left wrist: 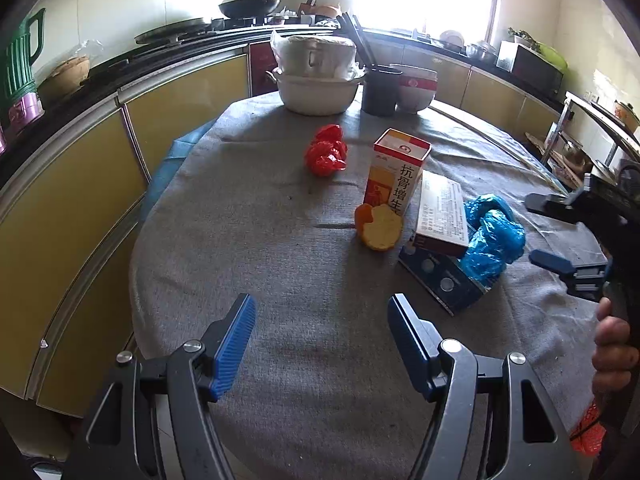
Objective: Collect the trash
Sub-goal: 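Grasp the blue plastic bag with the right tool, then grasp the white printed leaflet with the left tool while the right tool holds the blue bag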
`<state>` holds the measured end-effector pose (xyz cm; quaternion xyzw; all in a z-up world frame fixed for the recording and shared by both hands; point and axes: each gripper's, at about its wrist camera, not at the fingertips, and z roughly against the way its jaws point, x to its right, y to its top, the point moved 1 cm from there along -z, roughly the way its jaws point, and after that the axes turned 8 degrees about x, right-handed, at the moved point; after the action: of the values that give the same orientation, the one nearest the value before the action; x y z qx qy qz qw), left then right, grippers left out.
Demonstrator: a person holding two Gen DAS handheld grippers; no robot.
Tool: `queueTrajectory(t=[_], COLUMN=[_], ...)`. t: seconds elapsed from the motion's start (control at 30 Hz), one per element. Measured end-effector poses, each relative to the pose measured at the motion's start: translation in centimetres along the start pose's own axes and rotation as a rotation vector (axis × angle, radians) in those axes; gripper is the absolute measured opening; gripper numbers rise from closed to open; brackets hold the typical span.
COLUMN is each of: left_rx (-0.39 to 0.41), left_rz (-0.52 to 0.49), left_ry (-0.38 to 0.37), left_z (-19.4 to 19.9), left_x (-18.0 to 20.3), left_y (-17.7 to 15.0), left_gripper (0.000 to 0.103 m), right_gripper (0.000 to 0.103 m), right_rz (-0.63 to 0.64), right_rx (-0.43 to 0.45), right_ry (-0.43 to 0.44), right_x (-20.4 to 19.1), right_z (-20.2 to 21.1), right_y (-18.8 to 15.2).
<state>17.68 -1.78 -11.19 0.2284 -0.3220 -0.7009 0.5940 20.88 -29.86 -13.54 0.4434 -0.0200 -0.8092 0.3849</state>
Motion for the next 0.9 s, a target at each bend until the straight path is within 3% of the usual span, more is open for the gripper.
queueTrajectory(t=[0.17, 0.27, 0.33, 0.73, 0.9], left_rx=[0.009, 0.016, 0.008, -0.095, -0.141], left_rz=[-0.020, -0.040, -0.050, -0.092, -0.098], left_ry=[0.004, -0.007, -0.034, -0.182, -0.171], left_z=[-0.8, -1.2, -1.6, -5.1, -7.0], left_x=[0.0, 0.3, 0.7, 7.1, 9.8], left_y=[1.2, 2.1, 2.7, 5.5, 6.2], left_gripper=[0.069, 0.069, 0.069, 0.069, 0.069], right_gripper=[0.079, 0.064, 0.062, 0.060, 0.060], right_rz=[-0.043, -0.015, 0.025, 0.395, 0.478], right_rx=[-0.032, -0.029, -0.001, 0.208, 0.253], right_ry=[-0.054, -0.083, -0.097, -0.254, -0.296], right_x=[0.2, -0.1, -0.4, -1.6, -1.3], right_z=[-3.1, -4.1, -4.0, 2.8, 5.8], right_y=[0.2, 0.0, 0.0, -1.1, -2.3])
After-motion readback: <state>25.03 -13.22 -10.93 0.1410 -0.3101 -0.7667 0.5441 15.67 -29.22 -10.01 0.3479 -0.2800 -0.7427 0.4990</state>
